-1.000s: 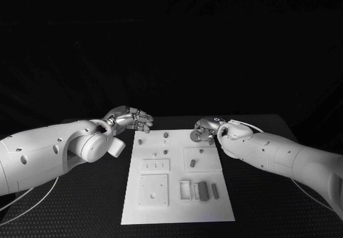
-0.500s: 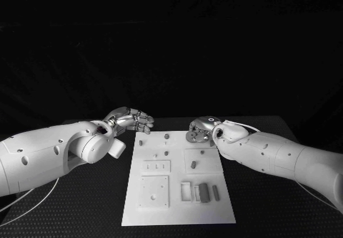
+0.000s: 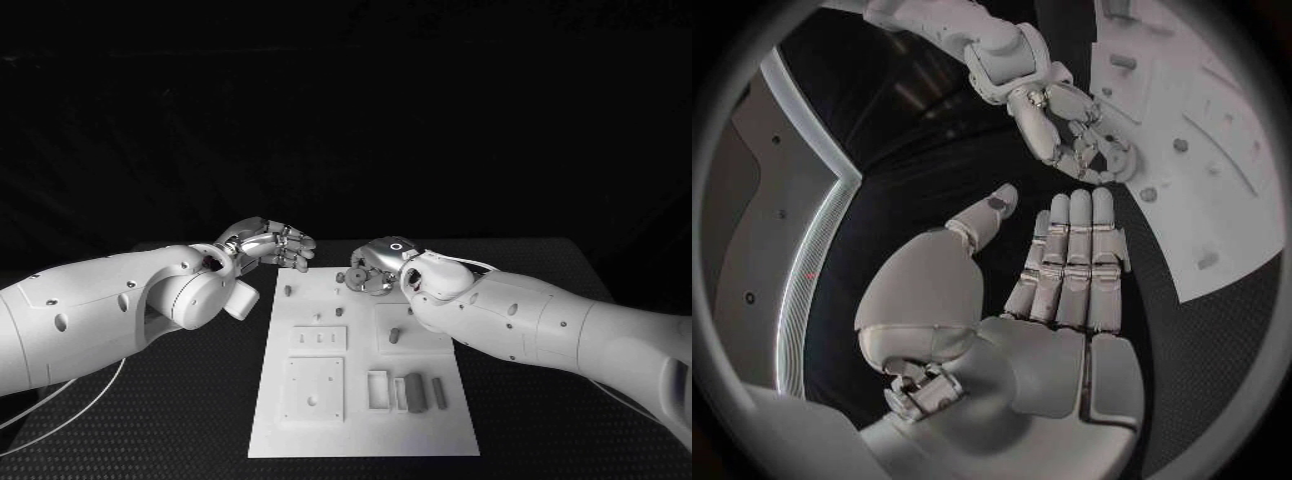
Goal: Assemble the parts on the task board
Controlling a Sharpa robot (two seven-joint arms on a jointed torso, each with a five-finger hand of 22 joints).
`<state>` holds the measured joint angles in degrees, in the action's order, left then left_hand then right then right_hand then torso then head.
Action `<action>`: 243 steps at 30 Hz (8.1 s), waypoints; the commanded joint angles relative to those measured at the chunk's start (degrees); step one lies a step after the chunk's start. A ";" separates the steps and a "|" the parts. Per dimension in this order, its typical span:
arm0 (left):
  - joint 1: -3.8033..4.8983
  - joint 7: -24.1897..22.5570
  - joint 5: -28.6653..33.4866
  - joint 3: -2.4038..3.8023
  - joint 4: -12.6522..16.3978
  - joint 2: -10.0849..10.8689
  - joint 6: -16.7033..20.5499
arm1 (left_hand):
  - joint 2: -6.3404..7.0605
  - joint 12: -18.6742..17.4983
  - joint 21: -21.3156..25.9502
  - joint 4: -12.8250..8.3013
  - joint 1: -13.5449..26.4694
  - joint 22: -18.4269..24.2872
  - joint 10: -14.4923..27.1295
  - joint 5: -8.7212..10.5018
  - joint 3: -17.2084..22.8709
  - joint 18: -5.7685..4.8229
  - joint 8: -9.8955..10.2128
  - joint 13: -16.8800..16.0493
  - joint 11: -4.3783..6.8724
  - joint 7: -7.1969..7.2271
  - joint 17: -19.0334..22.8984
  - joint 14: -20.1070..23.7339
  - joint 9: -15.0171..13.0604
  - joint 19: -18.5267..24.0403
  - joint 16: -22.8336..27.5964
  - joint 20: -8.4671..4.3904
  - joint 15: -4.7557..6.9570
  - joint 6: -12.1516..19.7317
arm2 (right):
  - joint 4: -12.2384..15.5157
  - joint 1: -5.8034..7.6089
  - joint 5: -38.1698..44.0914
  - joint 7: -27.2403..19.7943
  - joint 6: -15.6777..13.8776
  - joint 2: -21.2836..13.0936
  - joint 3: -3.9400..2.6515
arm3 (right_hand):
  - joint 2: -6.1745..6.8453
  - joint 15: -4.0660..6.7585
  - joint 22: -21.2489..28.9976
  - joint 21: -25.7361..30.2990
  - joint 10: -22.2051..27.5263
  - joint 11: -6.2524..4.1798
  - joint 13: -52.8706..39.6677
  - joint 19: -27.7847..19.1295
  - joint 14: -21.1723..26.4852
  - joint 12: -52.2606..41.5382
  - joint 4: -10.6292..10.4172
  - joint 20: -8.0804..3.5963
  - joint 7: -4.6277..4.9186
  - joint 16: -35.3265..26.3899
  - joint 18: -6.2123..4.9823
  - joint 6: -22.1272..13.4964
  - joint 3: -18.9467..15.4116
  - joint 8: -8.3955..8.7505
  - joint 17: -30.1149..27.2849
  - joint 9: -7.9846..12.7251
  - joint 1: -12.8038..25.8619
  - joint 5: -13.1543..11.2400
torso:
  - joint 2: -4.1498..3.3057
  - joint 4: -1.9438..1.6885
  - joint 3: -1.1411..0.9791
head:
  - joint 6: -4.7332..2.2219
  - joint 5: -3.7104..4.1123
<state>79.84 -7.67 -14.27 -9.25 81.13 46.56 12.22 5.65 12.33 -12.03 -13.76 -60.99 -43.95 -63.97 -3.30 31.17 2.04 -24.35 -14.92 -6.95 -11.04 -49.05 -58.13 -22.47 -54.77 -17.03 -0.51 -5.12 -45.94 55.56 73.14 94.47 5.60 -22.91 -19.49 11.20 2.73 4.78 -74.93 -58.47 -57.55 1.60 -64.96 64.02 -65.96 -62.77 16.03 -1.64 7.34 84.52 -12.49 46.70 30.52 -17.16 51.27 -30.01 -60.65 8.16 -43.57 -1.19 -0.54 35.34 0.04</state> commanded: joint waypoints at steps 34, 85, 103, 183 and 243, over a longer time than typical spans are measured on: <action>0.07 -0.74 -0.45 0.03 -0.69 -1.46 -0.36 | -0.33 -0.42 0.31 -0.06 0.13 -0.12 0.53 0.31 -0.32 0.29 0.27 -0.19 0.01 0.19 -0.20 -0.27 -0.08 0.00 0.48 0.02 -0.12 0.34 | -3.83 -2.43 5.61 5.04 -5.60 6.97 2.25 | 0.77 0.45 -0.84 0.08 0.01 -0.74 0.56 0.74 -0.57 -0.20 0.14 -0.86 -0.14 -0.57 -2.51 7.63 0.55 0.33 -0.15 0.22 -0.40 0.32 | -0.14 -0.04 -0.07 | -0.24 -1.10; 0.16 -0.25 -0.53 0.04 -0.92 -1.86 -0.78 | -0.25 -0.50 0.43 -0.01 0.27 -0.22 0.58 0.31 -0.41 0.28 0.33 -0.35 -0.01 0.16 -0.38 -0.30 -0.11 -0.01 0.70 0.04 -0.14 0.42 | -6.49 -2.62 2.25 2.80 -1.79 7.79 2.57 | 3.04 -1.36 -0.86 1.42 1.88 1.18 1.38 0.07 0.56 -0.08 -0.31 -0.31 1.88 -1.41 -2.51 2.18 0.88 3.81 0.01 2.24 -0.18 0.28 | -0.12 0.00 -0.09 | 0.19 -1.26; 0.16 -0.38 -0.53 0.04 -0.90 -1.71 -0.60 | -0.27 -0.51 0.47 -0.02 0.23 -0.25 0.58 0.31 -0.39 0.29 0.33 -0.40 0.00 0.16 -0.44 -0.31 -0.13 -0.01 0.76 0.03 -0.13 0.43 | -5.77 -2.62 1.59 3.06 -1.71 7.35 2.58 | 3.98 -2.06 -0.96 1.77 2.77 1.91 1.64 -0.24 1.12 -0.23 -0.78 0.04 2.63 -1.52 -2.51 0.11 0.83 4.88 0.14 2.95 -0.12 0.28 | -0.14 0.00 -0.11 | 0.41 -1.27; 0.20 -0.17 -0.67 0.04 -1.22 -0.77 -0.70 | -0.21 -0.61 0.65 -0.09 0.12 -0.38 0.64 0.31 -0.38 0.29 0.36 -0.62 -0.02 0.15 -0.69 -0.37 -0.19 -0.03 1.06 0.04 -0.14 0.47 | -1.05 -0.74 -10.06 -2.42 -9.87 2.11 0.64 | -2.20 -0.37 -1.17 0.06 3.13 0.14 3.10 -0.41 1.28 -1.89 -1.36 0.21 0.76 -0.74 -2.51 -5.42 14.81 5.28 0.79 3.40 -1.73 0.30 | -0.12 0.07 -0.14 | 0.54 -1.31; -1.32 -1.88 -2.66 -0.07 -2.42 -0.17 -2.59 | 0.15 -0.31 1.33 -0.93 -0.32 -1.09 -1.38 0.35 -0.49 0.28 0.22 -1.96 0.86 1.39 -2.05 -1.04 -0.47 -0.54 2.12 -0.06 -0.02 -2.26 | -6.89 -4.63 -24.03 -19.33 3.06 -12.30 -1.70 | 6.31 -2.07 -1.08 0.92 5.20 1.82 3.90 -2.29 2.84 -2.58 -2.18 1.05 2.45 -1.26 -2.51 0.74 5.72 1.24 0.58 -0.16 -1.36 0.21 | 1.50 2.69 -1.69 | 0.80 -0.95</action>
<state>78.50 -8.86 -16.68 -9.35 78.48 46.51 10.50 5.42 12.32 -10.91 -14.23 -61.22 -44.96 -65.51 -3.30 30.69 2.02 -24.41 -16.87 -5.83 -9.30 -51.03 -58.75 -23.03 -54.77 -15.29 -0.51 -5.31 -48.09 48.94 68.72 70.87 -12.99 -21.01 -31.96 9.50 8.61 2.64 -74.93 -57.80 -54.03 2.26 -61.15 62.03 -63.56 -65.12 13.98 -0.50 6.98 83.37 -12.54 42.89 36.37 -16.07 51.82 -30.12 -62.15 8.44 -42.07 1.60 -2.25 35.95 -0.82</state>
